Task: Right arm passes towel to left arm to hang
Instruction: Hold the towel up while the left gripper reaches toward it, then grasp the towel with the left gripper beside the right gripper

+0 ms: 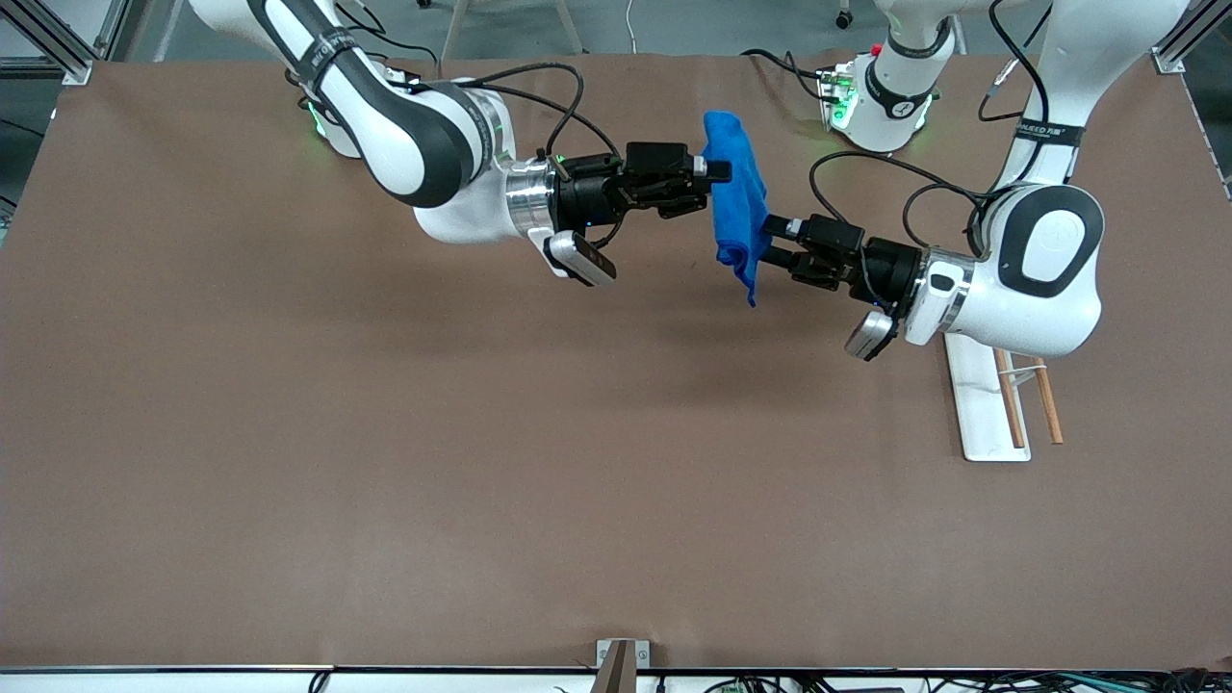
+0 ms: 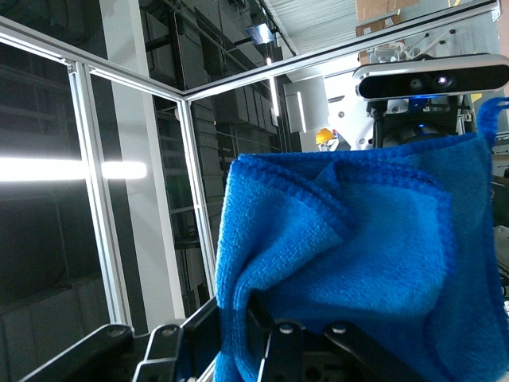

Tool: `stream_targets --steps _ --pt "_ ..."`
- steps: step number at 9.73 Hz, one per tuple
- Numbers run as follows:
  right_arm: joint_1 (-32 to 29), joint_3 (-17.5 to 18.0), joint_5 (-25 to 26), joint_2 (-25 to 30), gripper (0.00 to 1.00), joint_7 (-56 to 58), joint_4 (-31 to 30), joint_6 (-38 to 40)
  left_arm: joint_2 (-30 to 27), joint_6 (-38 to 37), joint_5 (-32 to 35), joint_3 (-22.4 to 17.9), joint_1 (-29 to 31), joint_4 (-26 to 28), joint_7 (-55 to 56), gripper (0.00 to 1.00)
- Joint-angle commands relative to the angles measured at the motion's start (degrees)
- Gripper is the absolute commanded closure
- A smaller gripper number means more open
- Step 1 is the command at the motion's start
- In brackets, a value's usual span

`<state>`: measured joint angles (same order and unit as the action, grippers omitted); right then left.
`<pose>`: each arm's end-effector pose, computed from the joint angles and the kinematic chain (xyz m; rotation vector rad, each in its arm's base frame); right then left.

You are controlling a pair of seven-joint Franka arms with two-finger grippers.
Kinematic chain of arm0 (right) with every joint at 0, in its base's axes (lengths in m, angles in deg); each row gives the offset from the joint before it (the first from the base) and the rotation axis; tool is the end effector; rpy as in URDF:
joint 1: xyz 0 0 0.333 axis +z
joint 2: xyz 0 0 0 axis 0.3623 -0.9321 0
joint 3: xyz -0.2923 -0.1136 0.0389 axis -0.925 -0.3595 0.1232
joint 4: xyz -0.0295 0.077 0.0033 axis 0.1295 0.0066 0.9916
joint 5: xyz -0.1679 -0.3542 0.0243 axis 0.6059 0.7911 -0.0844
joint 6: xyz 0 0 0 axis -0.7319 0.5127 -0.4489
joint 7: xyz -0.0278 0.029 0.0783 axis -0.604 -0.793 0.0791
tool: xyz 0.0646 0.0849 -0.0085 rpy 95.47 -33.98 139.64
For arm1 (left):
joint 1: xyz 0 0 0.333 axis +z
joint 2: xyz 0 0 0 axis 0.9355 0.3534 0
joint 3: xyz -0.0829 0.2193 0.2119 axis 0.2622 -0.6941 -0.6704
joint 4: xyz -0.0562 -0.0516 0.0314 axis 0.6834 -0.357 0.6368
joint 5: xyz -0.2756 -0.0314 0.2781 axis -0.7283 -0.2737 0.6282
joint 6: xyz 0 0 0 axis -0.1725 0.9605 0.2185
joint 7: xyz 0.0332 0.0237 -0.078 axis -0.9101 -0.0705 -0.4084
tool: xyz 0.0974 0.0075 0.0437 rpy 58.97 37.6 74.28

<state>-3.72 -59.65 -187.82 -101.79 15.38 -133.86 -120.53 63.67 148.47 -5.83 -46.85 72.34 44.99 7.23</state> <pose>0.4712 0.4818 0.4611 -1.2271 0.1570 0.0586 0.5474 -0.1954 0.4015 1.6380 -0.1758 -0.4100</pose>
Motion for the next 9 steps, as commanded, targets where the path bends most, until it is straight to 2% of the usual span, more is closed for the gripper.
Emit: stream_targets --steps 1,5,9 --pt "0.5 -0.1 -1.8 -0.6 0.99 1.5 0.9 -0.4 -2.1 -1.5 -3.1 -0.1 1.5 3.8 -1.8 0.1" --pt "0.9 -0.1 -1.6 -0.6 0.99 1.5 1.5 -4.0 -2.8 -1.7 -7.6 -0.1 1.7 5.1 -4.2 0.17" --pt "1.5 -0.1 -1.6 -0.6 0.99 1.5 1.5 -4.8 -2.0 0.2 -7.6 0.1 0.9 5.1 -4.7 0.18"
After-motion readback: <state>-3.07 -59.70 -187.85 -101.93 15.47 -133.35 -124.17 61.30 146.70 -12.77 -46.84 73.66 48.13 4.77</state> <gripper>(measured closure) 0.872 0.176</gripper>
